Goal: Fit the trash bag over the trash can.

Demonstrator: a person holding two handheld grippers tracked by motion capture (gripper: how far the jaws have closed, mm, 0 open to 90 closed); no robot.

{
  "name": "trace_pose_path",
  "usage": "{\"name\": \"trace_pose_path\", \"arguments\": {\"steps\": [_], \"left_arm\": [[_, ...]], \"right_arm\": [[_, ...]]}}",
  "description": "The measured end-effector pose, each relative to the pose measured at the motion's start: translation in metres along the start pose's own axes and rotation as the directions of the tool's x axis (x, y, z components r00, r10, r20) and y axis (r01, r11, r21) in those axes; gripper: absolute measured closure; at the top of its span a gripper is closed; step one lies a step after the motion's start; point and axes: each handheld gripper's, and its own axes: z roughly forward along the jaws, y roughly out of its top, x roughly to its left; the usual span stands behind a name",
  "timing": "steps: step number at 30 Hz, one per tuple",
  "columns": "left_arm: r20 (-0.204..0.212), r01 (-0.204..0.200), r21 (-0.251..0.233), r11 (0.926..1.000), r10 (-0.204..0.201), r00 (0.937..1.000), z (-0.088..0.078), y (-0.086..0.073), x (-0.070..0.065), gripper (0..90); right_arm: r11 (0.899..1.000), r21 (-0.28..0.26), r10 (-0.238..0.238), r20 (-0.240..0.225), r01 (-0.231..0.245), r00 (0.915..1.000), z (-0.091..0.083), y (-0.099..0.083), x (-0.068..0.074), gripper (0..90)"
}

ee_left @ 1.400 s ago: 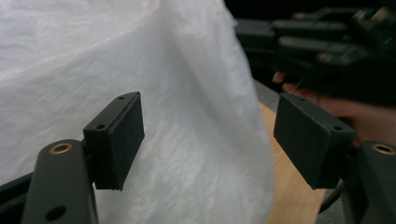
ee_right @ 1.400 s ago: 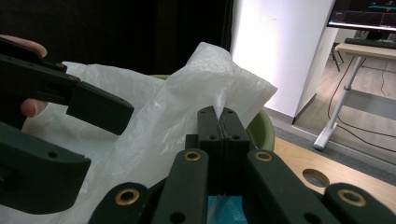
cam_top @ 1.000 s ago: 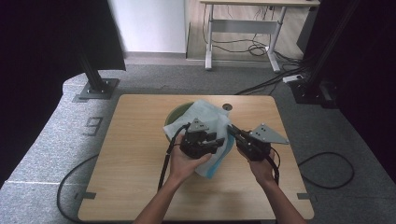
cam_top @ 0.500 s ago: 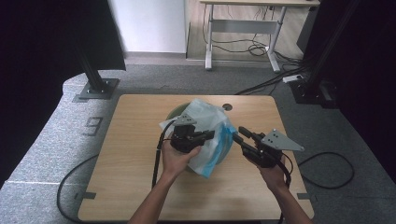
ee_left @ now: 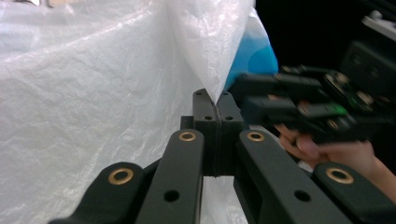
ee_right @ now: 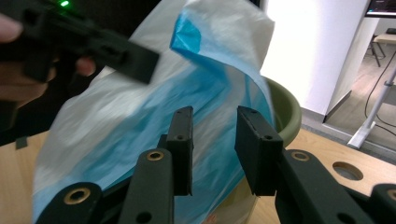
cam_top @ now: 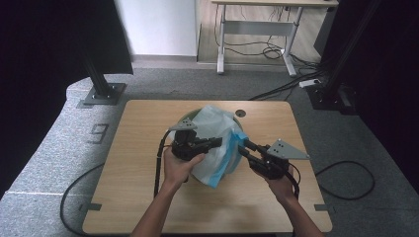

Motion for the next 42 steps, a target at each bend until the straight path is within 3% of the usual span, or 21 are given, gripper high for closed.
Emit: {"name": "trace_pose_path", "arguments": {"steps": [3, 10, 17, 21, 29, 34, 42], "left_arm": [[0.009, -0.009, 0.008, 0.9999, 0.009, 0.9999, -0.003, -0.002, 0.0, 89.3], [0.041, -0.023, 0.026, 0.9994, 0.022, 0.9989, -0.005, -0.003, 0.001, 89.2], [0.043, -0.026, 0.011, 0.9996, 0.025, 0.9987, -0.013, -0.002, 0.005, 89.2], [0.036, 0.0, -0.024, 0.9997, 0.001, 0.9994, -0.017, -0.001, 0.011, 89.5], [0.047, 0.04, -0.071, 0.9967, -0.037, 0.9982, -0.019, -0.001, 0.019, 89.6], [0.083, 0.104, -0.13, 0.9861, -0.093, 0.9921, -0.024, -0.001, 0.028, 89.6], [0.035, 0.119, -0.175, 0.9773, -0.115, 0.9928, -0.036, 0.0, 0.037, 89.7]], "right_arm": [[1.0, -0.007, 0.004, 0.011, -0.004, 0.9999, 0.003, 0.002, -0.002, 66.9], [1.0, -0.027, -0.003, -0.022, 0.002, 0.9997, 0.008, 0.006, 0.001, 71.4], [0.998, -0.027, -0.054, -0.071, 0.052, 0.9961, 0.01, 0.014, 0.005, 88.8], [0.996, -0.026, -0.09, -0.082, 0.088, 0.9926, 0.011, 0.016, 0.009, 88.9], [0.995, -0.016, -0.097, -0.099, 0.096, 0.9903, 0.013, 0.015, 0.011, 89.1], [0.996, -0.012, -0.085, -0.095, 0.085, 0.9918, 0.012, 0.012, 0.007, 89.1], [0.998, 0.01, -0.061, -0.044, 0.062, 0.9971, 0.006, 0.009, -0.005, 89.1]]}}
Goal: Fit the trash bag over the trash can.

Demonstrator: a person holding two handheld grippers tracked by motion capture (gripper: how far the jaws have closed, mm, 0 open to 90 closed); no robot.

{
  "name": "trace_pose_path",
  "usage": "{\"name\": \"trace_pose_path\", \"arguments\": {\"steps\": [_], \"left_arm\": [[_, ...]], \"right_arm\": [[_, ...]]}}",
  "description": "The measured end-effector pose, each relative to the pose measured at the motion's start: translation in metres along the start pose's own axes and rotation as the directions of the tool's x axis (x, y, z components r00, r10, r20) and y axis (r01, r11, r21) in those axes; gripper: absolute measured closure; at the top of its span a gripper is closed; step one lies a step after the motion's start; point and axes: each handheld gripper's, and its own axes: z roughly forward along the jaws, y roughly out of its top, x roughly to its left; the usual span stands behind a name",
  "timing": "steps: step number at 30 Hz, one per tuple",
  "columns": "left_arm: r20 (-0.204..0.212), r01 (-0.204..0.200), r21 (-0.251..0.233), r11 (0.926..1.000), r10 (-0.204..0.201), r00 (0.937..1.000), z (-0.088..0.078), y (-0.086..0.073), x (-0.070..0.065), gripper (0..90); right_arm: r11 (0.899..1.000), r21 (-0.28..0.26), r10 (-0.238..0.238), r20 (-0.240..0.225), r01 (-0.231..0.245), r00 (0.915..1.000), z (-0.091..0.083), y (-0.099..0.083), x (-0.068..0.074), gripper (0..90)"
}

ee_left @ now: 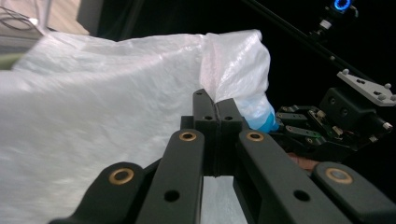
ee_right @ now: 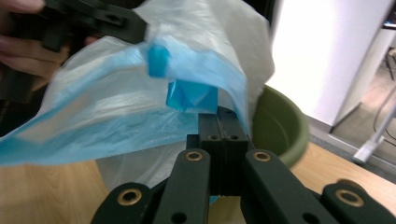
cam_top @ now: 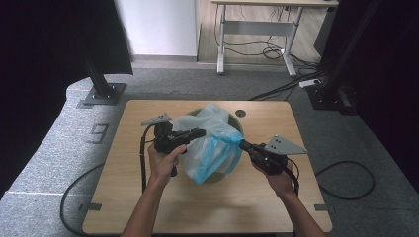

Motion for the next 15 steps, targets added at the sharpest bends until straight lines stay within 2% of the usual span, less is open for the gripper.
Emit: {"name": "trace_pose_path", "arguments": {"steps": [3, 9, 13, 15], "left_arm": [[-0.034, -0.013, 0.002, 0.9999, 0.013, 0.9993, -0.001, 0.001, 0.002, 89.7], [-0.078, -0.032, -0.016, 0.9994, 0.031, 0.9965, -0.006, 0.003, 0.003, 89.7], [-0.102, -0.045, -0.02, 0.9988, 0.043, 0.9938, -0.01, 0.006, 0.002, 89.7], [-0.124, -0.062, -0.014, 0.998, 0.06, 0.9905, -0.012, 0.007, 0.0, 89.7]], "right_arm": [[1.0, 0.011, 0.007, 0.019, -0.007, 0.9998, -0.002, -0.001, -0.007, 89.0], [0.999, 0.038, 0.02, 0.08, -0.023, 0.9966, -0.007, -0.002, -0.025, 89.0], [0.997, 0.02, 0.071, 0.112, -0.074, 0.9911, -0.012, -0.001, -0.042, 89.0], [0.997, 0.017, 0.079, 0.129, -0.082, 0.9885, -0.013, 0.0, -0.048, 89.0]]}}
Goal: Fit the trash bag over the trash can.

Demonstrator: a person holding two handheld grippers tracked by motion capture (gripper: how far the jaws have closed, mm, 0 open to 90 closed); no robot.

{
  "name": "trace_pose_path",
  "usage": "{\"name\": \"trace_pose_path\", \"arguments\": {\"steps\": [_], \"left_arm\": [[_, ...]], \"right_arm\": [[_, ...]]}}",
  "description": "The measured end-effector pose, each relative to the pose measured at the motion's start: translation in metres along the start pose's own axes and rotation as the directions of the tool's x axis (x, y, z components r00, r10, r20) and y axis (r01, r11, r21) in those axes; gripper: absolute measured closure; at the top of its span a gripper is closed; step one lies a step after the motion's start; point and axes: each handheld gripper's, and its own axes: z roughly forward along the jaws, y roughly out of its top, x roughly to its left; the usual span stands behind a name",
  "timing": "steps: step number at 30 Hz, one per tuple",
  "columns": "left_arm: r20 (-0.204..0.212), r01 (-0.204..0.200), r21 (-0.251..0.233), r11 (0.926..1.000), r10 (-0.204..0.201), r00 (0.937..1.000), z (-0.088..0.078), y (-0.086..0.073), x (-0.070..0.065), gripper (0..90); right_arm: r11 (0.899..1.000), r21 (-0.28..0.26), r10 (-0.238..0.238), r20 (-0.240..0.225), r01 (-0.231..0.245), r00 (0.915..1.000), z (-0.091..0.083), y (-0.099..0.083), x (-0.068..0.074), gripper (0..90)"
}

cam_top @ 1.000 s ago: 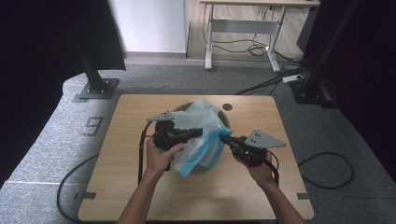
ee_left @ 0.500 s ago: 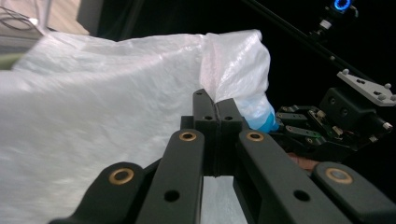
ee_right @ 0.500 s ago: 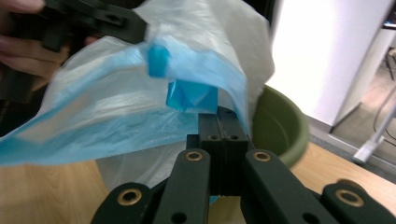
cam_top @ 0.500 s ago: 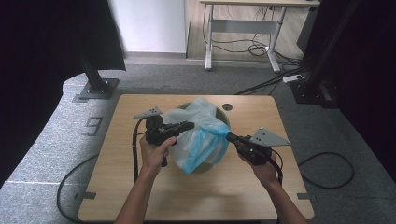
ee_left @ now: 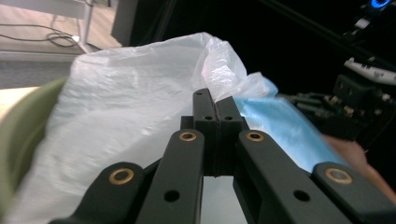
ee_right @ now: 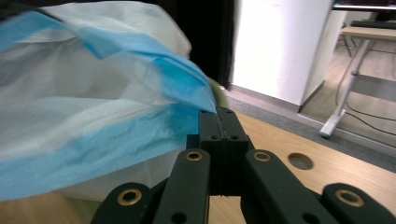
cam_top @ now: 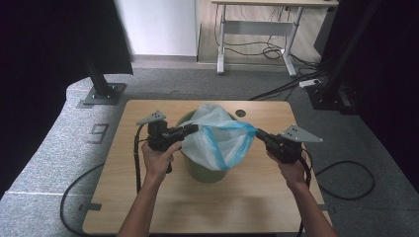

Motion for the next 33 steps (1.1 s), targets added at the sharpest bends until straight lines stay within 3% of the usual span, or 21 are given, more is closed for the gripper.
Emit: {"name": "trace_pose_path", "arguments": {"steps": [3, 10, 19, 27, 33], "left_arm": [[-0.032, -0.025, 0.0, 0.9997, 0.025, 0.9992, -0.006, 0.003, -0.001, 89.7], [-0.087, -0.054, -0.017, 0.9984, 0.052, 0.9948, -0.025, 0.009, 0.002, 89.7], [-0.117, -0.039, -0.059, 0.9975, 0.032, 0.9927, -0.052, 0.004, 0.014, 89.7], [-0.114, -0.014, -0.029, 0.9995, 0.011, 0.9934, -0.059, -0.012, 0.025, 89.7], [-0.092, -0.01, -0.015, 0.9998, 0.009, 0.9957, -0.07, -0.028, 0.026, 89.6]], "right_arm": [[1.0, -0.011, 0.009, 0.027, -0.008, 0.9996, -0.001, 0.003, -0.006, 89.0], [0.999, -0.032, -0.025, 0.08, 0.027, 0.9965, -0.004, 0.019, -0.01, 89.0], [0.996, -0.083, -0.007, 0.123, 0.018, 0.9924, -0.009, 0.028, -0.013, 89.0], [0.999, -0.049, 0.002, 0.112, 0.003, 0.9937, -0.009, 0.014, -0.013, 89.0], [1.0, 0.002, -0.006, 0.057, 0.006, 0.9984, -0.016, -0.008, -0.003, 89.0]]}}
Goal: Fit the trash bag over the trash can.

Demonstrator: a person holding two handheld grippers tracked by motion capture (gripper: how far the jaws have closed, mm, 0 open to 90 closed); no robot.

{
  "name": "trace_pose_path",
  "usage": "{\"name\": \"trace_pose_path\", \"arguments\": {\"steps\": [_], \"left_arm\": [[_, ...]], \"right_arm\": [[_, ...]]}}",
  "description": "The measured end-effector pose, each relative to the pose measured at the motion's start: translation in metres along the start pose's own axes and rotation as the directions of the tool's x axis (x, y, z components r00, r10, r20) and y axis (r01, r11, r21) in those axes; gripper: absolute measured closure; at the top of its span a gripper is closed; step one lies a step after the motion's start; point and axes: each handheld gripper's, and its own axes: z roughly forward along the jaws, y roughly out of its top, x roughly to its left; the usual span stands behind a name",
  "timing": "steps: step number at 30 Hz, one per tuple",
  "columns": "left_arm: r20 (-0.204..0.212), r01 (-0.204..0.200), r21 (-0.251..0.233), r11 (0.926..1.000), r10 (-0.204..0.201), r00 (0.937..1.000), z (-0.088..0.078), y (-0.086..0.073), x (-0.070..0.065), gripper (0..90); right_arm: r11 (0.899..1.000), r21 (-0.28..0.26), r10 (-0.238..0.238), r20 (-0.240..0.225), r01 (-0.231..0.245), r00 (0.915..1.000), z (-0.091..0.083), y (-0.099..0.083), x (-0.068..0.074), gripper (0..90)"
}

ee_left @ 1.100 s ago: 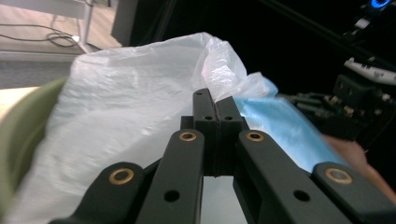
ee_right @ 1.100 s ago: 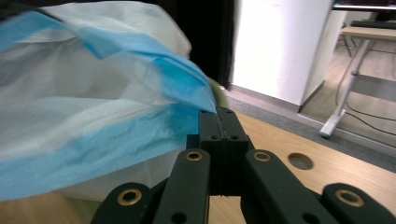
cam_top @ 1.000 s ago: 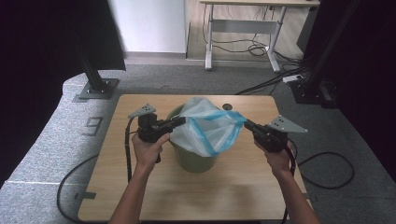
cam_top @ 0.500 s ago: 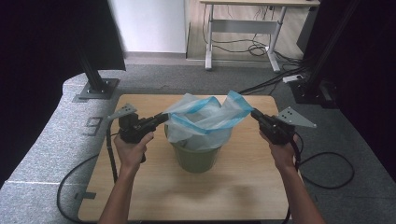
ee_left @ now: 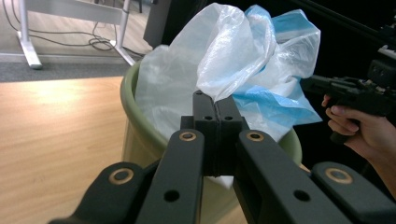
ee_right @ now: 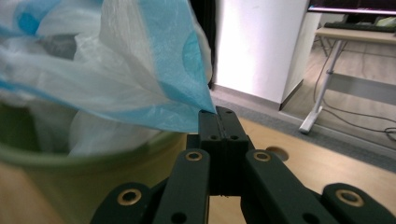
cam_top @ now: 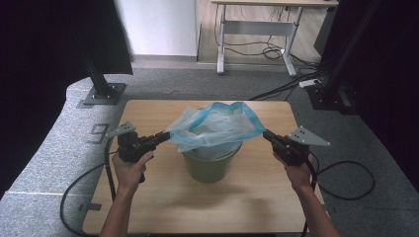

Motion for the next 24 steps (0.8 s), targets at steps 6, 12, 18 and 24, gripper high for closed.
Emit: {"name": "trace_pose_path", "arguments": {"steps": [6, 12, 18, 24], "left_arm": [[0.017, 0.005, 0.023, 0.9997, -0.005, 0.9998, -0.006, -0.02, 0.002, 89.6], [0.052, 0.026, 0.021, 0.9995, -0.027, 0.9983, -0.013, -0.03, 0.004, 89.6], [0.06, 0.046, 0.035, 0.9983, -0.048, 0.997, -0.017, -0.045, 0.008, 89.6], [0.072, 0.092, 0.041, 0.9949, -0.094, 0.9929, -0.017, -0.056, 0.021, 89.6]], "right_arm": [[0.999, 0.036, 0.031, -0.053, -0.029, 0.9981, -0.015, -0.028, 0.006, 89.0], [0.998, 0.052, 0.04, -0.097, -0.035, 0.9945, -0.024, -0.042, 0.011, 89.0], [0.993, 0.115, 0.039, -0.134, -0.023, 0.9903, -0.025, -0.059, 0.017, 89.0], [0.989, 0.145, 0.038, -0.165, -0.014, 0.9856, -0.019, -0.07, 0.021, 89.0]]}}
